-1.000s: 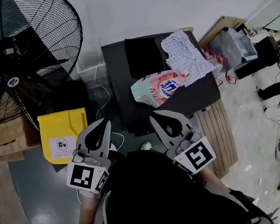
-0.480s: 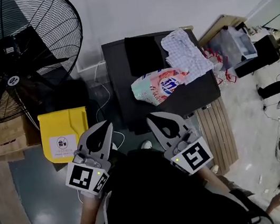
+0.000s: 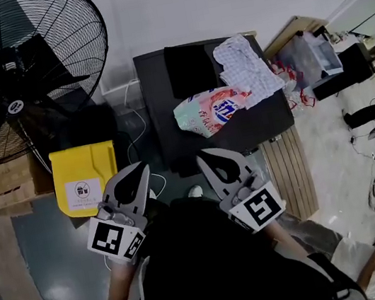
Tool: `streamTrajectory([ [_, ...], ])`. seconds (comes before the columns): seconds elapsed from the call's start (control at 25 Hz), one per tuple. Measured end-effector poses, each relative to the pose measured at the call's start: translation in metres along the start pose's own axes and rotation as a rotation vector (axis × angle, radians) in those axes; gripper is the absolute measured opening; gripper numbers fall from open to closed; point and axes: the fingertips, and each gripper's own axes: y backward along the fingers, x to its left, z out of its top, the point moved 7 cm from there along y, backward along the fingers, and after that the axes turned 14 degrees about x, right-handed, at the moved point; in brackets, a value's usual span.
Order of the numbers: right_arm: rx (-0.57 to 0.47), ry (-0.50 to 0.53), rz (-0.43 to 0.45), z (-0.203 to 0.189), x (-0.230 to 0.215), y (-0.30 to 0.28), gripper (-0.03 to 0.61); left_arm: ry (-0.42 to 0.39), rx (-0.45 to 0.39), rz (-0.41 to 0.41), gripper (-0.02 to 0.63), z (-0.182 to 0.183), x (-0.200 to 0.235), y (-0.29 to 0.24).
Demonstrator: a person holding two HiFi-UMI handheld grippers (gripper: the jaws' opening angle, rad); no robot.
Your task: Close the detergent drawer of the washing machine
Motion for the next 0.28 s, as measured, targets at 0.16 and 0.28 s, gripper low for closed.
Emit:
streamTrajectory([
  [0.16,0.004,0.003,-0.001,-0.0027,0.0014,0.0010,0.015,0.015,0.016,-0.007,0.009,-0.0036,-0.0003,-0.0003],
  [0.28,0.008,0.002,0.001,-0.0032,0.0013,0.0012,0.015,0.021,0.025,-0.008,0.009,-0.0055,-0.0006,-0.0008],
])
